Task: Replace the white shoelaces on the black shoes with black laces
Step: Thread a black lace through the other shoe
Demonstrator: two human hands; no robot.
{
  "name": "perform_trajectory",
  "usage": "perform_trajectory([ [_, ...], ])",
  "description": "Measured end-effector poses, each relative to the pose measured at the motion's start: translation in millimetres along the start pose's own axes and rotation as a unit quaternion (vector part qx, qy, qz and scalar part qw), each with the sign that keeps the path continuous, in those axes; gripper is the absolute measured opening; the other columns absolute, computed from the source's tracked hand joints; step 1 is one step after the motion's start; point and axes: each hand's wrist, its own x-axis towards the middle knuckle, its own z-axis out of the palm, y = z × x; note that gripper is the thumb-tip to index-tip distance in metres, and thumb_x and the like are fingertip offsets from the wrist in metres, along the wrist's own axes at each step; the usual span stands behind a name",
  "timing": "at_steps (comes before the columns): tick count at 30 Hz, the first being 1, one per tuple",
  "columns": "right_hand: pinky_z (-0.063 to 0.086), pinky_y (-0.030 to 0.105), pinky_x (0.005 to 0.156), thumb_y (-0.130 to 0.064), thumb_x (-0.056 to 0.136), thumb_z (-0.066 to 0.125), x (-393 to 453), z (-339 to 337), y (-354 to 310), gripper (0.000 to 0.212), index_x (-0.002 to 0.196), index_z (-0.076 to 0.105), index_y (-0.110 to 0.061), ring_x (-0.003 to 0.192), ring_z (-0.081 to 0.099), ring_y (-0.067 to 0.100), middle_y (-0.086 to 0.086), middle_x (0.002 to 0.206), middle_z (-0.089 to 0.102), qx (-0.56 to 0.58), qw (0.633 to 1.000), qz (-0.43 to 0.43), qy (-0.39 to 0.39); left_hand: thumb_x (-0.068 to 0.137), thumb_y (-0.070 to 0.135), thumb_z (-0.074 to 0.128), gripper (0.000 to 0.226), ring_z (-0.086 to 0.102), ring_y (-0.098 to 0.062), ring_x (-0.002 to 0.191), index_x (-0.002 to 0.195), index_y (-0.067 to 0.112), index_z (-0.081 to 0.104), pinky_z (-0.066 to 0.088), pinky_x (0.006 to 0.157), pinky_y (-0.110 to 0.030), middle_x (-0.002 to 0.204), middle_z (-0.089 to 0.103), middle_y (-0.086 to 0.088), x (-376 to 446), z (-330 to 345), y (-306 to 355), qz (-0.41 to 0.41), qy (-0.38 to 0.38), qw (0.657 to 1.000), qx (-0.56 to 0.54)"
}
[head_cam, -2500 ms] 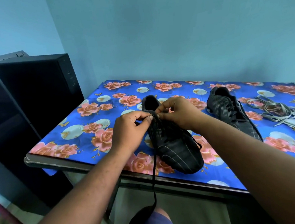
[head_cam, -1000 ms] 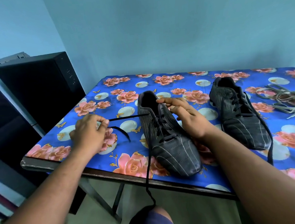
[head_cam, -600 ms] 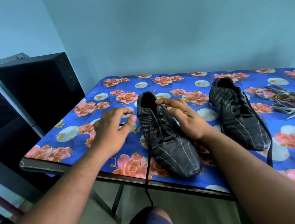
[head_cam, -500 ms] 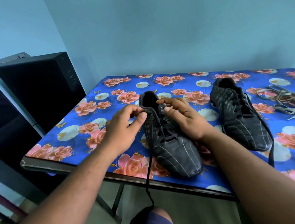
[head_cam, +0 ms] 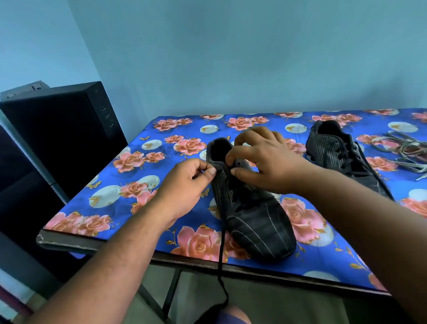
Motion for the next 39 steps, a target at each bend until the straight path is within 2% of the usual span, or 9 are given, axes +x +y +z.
perform_trajectory([
  [2,0.026,0.042,0.1,-0.057,0.09,0.05,6.0,-9.6,-1.8,0.032,0.112,0.067,-0.041,0.126,0.036,0.023,-0.005,0.119,0.05,-0.016,0.999,-0.006,-0.034,0.099,0.04,0.063,0.015,0.065,-0.033,0.08,0.093,0.029,0.07,0.053,0.081,-0.052,0.087,0.072,-0.011,0.4,0.0,0.2,-0.007,0.006,1.0,-0.002],
  [6,0.02,0.035,0.097,-0.046,0.094,0.058,17.1,-18.0,-9.7,0.021,0.112,0.07,-0.04,0.123,0.034,0.021,-0.005,0.117,0.047,-0.05,0.995,-0.012,-0.079,0.092,0.04,0.073,0.022,0.043,-0.006,0.049,0.086,0.019,0.074,0.036,0.052,-0.024,0.054,0.054,0.01,-1.9,-0.9,6.2,-0.012,0.031,0.999,-0.004],
  [12,0.031,0.042,0.102,-0.044,0.091,0.066,22.3,-13.0,-8.0,0.003,0.092,0.068,-0.046,0.118,0.037,0.019,-0.008,0.114,0.052,0.096,0.988,0.066,-0.105,0.085,0.04,0.081,0.021,0.061,-0.014,0.071,0.082,0.02,0.079,0.047,0.07,-0.029,0.085,0.073,-0.017,0.0,-2.5,3.9,-0.009,0.039,0.998,-0.04],
  [17,0.034,0.035,0.099,-0.037,0.09,0.071,15.5,-3.0,-7.4,0.012,0.089,0.067,-0.048,0.113,0.04,0.019,-0.012,0.106,0.049,0.184,0.977,0.086,-0.072,0.091,0.04,0.073,0.024,0.042,0.0,0.042,0.093,0.016,0.079,0.034,0.053,-0.023,0.042,0.047,0.017,-0.8,-3.5,5.2,-0.077,0.031,0.992,-0.099],
  [20,0.03,0.028,0.092,-0.036,0.09,0.072,13.8,-0.8,-8.6,0.013,0.091,0.068,-0.047,0.113,0.04,0.019,-0.01,0.108,0.05,0.191,0.975,0.093,-0.061,0.09,0.034,0.076,0.019,0.044,0.004,0.04,0.093,0.016,0.077,0.032,0.055,-0.024,0.043,0.05,0.021,1.6,-4.6,6.2,-0.094,0.009,0.989,-0.113],
  [23,0.03,0.028,0.093,-0.037,0.091,0.071,13.2,-0.5,-8.8,0.009,0.094,0.068,-0.045,0.115,0.039,0.021,-0.005,0.113,0.051,0.191,0.974,0.103,-0.061,0.087,0.031,0.079,0.012,0.06,0.01,0.065,0.087,0.019,0.077,0.043,0.073,-0.025,0.074,0.072,0.018,3.7,-7.3,3.6,-0.061,0.0,0.992,-0.114],
  [27,0.031,0.042,0.105,-0.046,0.094,0.065,13.8,1.0,-9.3,0.004,0.097,0.064,-0.049,0.119,0.036,0.019,-0.007,0.114,0.048,0.144,0.982,0.102,-0.062,0.094,0.031,0.072,0.01,0.068,-0.022,0.108,0.094,0.022,0.076,0.049,0.102,-0.042,0.103,0.077,-0.002,3.3,-8.9,1.5,-0.029,-0.025,0.997,-0.068],
  [33,0.025,0.047,0.109,-0.052,0.095,0.058,12.4,0.0,-6.4,0.005,0.098,0.061,-0.049,0.118,0.032,0.015,-0.01,0.111,0.044,0.092,0.989,0.094,-0.07,0.097,0.028,0.068,0.008,0.064,-0.009,0.08,0.092,0.023,0.071,0.05,0.074,-0.033,0.085,0.07,0.009,6.7,-16.0,10.1,0.068,-0.016,0.988,0.141],
  [39,0.027,0.043,0.106,-0.047,0.098,0.058,5.6,-0.3,-1.8,0.006,0.102,0.061,-0.051,0.117,0.036,0.02,-0.008,0.112,0.048,0.126,0.986,0.09,-0.054,0.094,0.023,0.072,0.01,0.065,-0.006,0.072,0.086,0.026,0.073,0.05,0.067,-0.025,0.075,0.071,0.015,12.2,-41.5,-5.1,0.021,-0.038,0.988,0.149],
])
